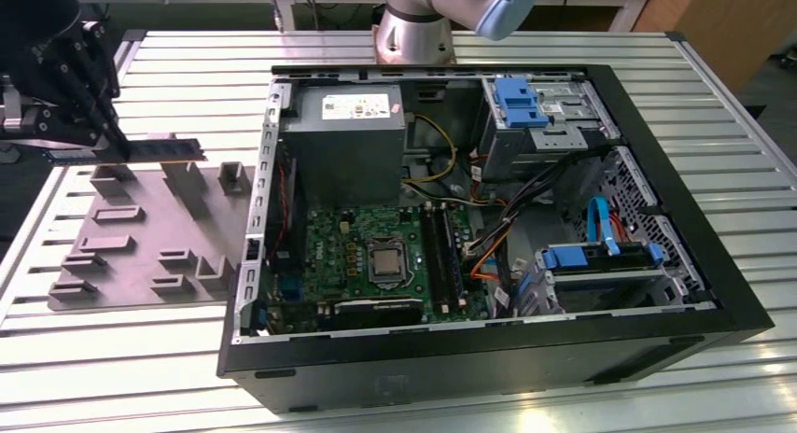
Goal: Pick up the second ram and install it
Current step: 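Pick up the second ram and move it above second insertion slot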
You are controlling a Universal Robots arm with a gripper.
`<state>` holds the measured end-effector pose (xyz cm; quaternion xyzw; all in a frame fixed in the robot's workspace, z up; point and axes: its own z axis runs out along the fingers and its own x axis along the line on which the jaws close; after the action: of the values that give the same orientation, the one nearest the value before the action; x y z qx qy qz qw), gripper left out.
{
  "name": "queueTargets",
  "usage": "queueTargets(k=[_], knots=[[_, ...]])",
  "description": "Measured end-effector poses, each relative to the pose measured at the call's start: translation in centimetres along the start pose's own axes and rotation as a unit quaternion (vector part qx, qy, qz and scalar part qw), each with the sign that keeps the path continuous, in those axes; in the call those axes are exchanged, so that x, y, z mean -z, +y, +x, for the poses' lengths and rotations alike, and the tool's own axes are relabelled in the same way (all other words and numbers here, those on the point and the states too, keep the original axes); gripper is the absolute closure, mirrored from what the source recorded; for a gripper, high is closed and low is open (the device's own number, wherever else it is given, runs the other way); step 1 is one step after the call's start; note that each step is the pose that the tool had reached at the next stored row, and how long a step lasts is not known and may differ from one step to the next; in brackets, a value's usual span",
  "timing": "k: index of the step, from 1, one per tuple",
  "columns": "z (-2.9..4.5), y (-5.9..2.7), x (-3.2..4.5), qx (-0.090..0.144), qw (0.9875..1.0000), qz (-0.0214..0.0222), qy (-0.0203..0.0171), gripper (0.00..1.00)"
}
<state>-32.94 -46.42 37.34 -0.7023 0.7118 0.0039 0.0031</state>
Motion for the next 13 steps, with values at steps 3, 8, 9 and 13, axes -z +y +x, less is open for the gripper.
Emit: queueTargets(k=[3, 8, 9, 13], knots=[[0.00, -0.31, 0.00, 0.000, 1.0000, 0.0000, 0.0000, 0.86], [-0.01, -0.78, 0.01, 0.000, 1.0000, -0.0001, 0.0001, 0.86], [-0.01, -0.86, 0.01, 0.000, 1.0000, 0.0000, 0.0001, 0.86], [-0.02, -1.23, 0.01, 0.000, 1.0000, 0.0000, 0.0000, 0.86]])
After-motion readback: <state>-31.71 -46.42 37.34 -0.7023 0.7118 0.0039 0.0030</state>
